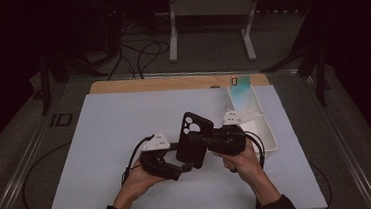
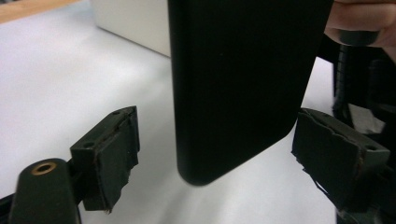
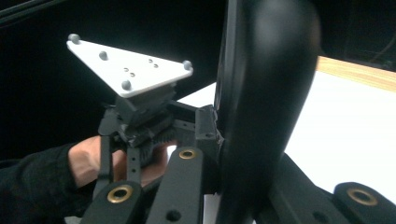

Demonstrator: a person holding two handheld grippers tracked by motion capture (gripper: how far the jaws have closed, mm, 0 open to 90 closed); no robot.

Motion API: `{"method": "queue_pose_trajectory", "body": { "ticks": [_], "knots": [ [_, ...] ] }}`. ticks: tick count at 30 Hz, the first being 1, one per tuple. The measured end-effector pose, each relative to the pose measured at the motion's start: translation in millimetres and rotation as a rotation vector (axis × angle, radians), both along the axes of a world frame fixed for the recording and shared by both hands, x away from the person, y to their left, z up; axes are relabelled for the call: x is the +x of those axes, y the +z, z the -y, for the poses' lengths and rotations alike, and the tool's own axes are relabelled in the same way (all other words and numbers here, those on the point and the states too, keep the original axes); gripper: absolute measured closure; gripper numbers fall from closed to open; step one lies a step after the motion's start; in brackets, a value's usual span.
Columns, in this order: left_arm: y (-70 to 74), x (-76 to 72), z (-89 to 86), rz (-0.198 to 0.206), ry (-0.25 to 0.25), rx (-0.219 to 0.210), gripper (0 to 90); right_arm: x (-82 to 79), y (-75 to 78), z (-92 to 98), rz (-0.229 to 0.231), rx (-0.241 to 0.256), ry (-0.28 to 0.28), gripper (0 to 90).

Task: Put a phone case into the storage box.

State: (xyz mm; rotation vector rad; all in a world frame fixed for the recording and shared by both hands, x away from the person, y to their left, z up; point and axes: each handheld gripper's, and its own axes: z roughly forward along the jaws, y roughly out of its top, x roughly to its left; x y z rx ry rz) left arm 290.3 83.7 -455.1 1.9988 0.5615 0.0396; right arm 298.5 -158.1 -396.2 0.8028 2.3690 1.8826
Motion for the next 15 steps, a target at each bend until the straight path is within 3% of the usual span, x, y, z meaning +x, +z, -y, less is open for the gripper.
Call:
{"method": "queue_pose_trajectory", "body": {
  "ticks": [5, 15],
  "knots": [
    [-0.2, -1.8, 0.4, 0.000, -0.048, -0.015, 28.1, -1.8, 0.0, -3.2, 0.013, 0.003, 0.048, 85.3],
    [-1.1, -4.0, 0.4, 0.010, -0.106, -0.021, 49.2, -2.6, -0.2, -2.4, 0.036, -0.009, 0.080, 85.5]
  ]
}}
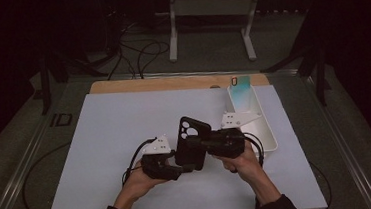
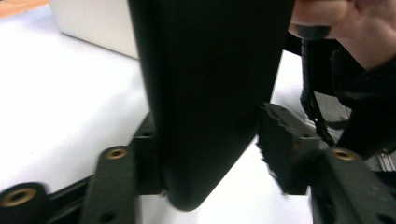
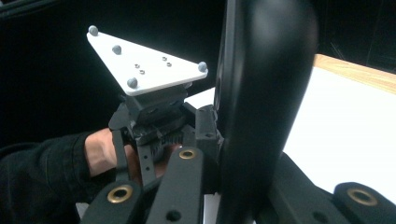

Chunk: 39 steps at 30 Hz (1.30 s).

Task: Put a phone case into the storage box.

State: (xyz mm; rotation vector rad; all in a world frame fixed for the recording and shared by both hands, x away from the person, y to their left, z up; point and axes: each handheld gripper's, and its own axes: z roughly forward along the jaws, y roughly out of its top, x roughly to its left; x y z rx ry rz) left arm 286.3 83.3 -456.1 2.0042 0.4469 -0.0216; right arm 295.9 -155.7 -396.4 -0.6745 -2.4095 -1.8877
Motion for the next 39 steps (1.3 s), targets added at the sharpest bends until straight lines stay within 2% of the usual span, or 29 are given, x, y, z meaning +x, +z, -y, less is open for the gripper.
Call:
{"method": "queue_pose_trajectory", "body": {
  "ticks": [3, 4, 8, 9, 10, 14, 19, 20, 25, 26, 27, 30, 35, 39],
  "knots": [
    [-0.2, -0.5, -0.9, -0.004, -0.024, -0.002, 51.0, 0.2, -0.2, 0.3, 0.001, 0.001, 0.003, 85.5],
    [-0.3, -0.7, -0.9, -0.003, -0.027, -0.001, 55.4, 1.3, -0.4, 1.3, 0.001, 0.004, 0.008, 85.4],
    [-0.6, -0.8, -1.0, -0.005, -0.030, 0.002, 58.6, 2.2, -0.9, 1.9, 0.001, 0.002, 0.010, 85.3],
    [-3.9, -0.2, 1.3, -0.017, -0.031, 0.024, 63.7, 3.6, -1.8, 1.0, 0.029, -0.029, 0.001, 78.1],
    [-3.9, -0.2, 1.3, -0.017, -0.031, 0.024, 64.8, 3.6, -1.8, 1.0, 0.029, -0.029, 0.001, 78.1],
    [-8.2, 0.1, 2.5, -0.025, -0.032, 0.037, 70.3, 4.1, -3.4, -2.5, 0.050, -0.082, -0.011, 70.5],
    [-9.1, 0.5, 1.8, -0.030, -0.022, 0.028, 78.7, 4.7, -4.2, -2.7, 0.051, -0.075, -0.004, 62.5],
    [-9.0, 0.4, 1.6, -0.030, -0.018, 0.028, 79.3, 4.5, -4.0, -2.6, 0.048, -0.073, -0.004, 58.4],
    [-8.4, -0.2, 1.0, -0.015, 0.008, 0.031, 80.1, 4.9, -4.2, -2.6, 0.046, -0.070, -0.018, 50.6],
    [-8.7, -0.9, 2.2, -0.011, 0.017, 0.037, 80.3, 4.9, -5.0, -4.2, 0.044, -0.073, -0.032, 45.1],
    [-8.7, -0.9, 2.2, -0.011, 0.017, 0.037, 80.3, 4.9, -5.0, -4.2, 0.044, -0.073, -0.032, 45.1],
    [-9.3, -0.9, 3.0, -0.004, 0.027, 0.043, 80.4, 4.9, -6.4, -6.2, 0.045, -0.080, -0.058, 35.2],
    [-8.6, 0.4, -0.2, 0.003, 0.069, 0.043, 80.4, 6.3, -7.5, -3.2, 0.049, -0.088, -0.094, 29.8],
    [-8.5, 0.9, -4.0, 0.003, 0.099, 0.039, 80.4, 7.4, -9.1, 2.3, 0.034, -0.090, -0.132, 25.0]
  ]
}}
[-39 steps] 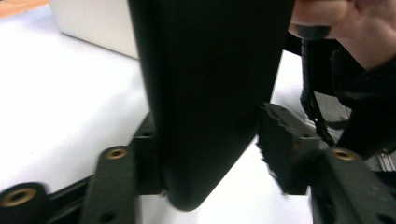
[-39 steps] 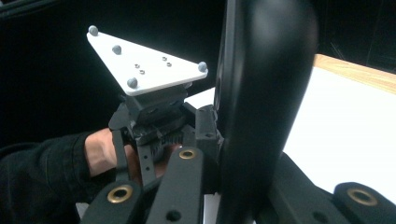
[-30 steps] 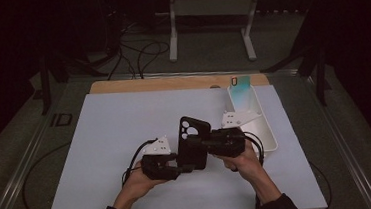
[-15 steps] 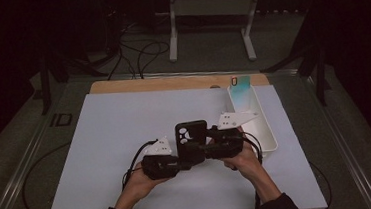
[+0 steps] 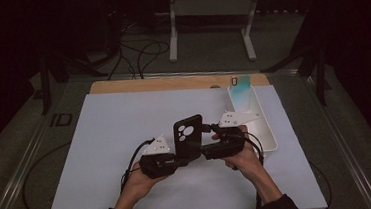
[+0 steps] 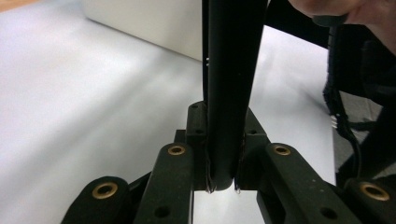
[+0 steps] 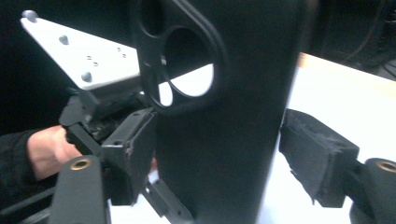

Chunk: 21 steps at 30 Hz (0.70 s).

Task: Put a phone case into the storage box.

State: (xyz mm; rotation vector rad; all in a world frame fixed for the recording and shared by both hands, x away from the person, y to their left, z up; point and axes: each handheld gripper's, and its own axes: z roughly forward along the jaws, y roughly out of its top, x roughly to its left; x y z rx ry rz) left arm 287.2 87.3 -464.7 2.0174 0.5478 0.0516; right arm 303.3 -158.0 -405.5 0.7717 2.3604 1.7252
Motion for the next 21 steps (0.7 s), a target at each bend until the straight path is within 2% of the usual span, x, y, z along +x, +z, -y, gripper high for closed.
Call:
{"method": "queue_pose_trajectory", "body": {
  "ticks": [3, 7, 12, 18, 21],
  "knots": [
    [-0.5, 0.2, -1.2, 0.000, 0.016, 0.008, 80.3, -0.7, -1.6, 1.2, -0.008, -0.026, -0.034, 18.1],
    [-2.0, 0.5, -1.5, -0.001, 0.030, 0.014, 80.3, -3.2, -1.3, 0.0, -0.004, -0.037, -0.040, 13.2],
    [-3.2, 1.1, -3.9, -0.005, 0.065, 0.018, 80.3, -4.3, -0.3, -0.4, -0.002, -0.043, -0.047, 9.2],
    [-5.0, 2.4, -7.4, -0.009, 0.095, 0.023, 80.3, -9.4, 4.1, -4.6, 0.024, -0.080, -0.111, 7.2],
    [-5.5, 2.4, -7.9, -0.009, 0.109, 0.027, 80.3, -10.5, 7.2, -7.4, 0.030, -0.078, -0.141, 7.2]
  ]
}}
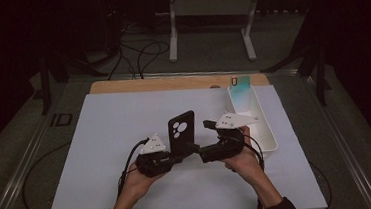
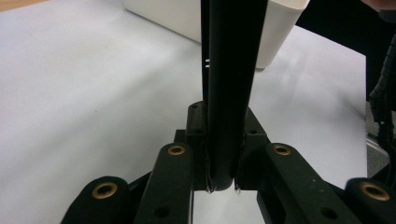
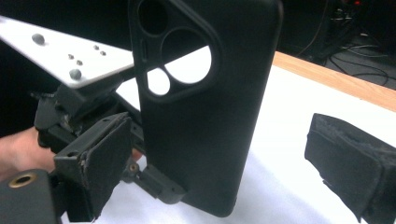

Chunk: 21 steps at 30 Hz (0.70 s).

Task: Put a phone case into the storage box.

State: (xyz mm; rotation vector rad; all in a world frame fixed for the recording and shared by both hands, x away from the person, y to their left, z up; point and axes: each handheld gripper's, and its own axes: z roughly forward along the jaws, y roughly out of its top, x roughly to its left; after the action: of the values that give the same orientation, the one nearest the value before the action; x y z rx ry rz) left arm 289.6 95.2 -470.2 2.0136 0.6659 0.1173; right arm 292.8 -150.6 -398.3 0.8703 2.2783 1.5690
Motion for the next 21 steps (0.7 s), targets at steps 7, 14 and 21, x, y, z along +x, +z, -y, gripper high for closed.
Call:
{"method": "queue_pose_trajectory", "body": {
  "ticks": [7, 14, 21],
  "knots": [
    [-1.2, 0.4, 0.3, 0.003, 0.020, 0.008, 80.3, -0.2, 3.7, -4.9, -0.001, 0.004, -0.027, 7.3],
    [-3.2, 0.9, 0.9, 0.002, 0.041, 0.012, 80.3, 0.9, 7.2, -11.2, -0.006, 0.011, -0.061, 7.5],
    [-5.0, 0.4, 2.2, 0.006, 0.061, 0.020, 80.3, 3.4, 14.1, -22.3, -0.007, 0.042, -0.101, 8.0]
  ]
}}
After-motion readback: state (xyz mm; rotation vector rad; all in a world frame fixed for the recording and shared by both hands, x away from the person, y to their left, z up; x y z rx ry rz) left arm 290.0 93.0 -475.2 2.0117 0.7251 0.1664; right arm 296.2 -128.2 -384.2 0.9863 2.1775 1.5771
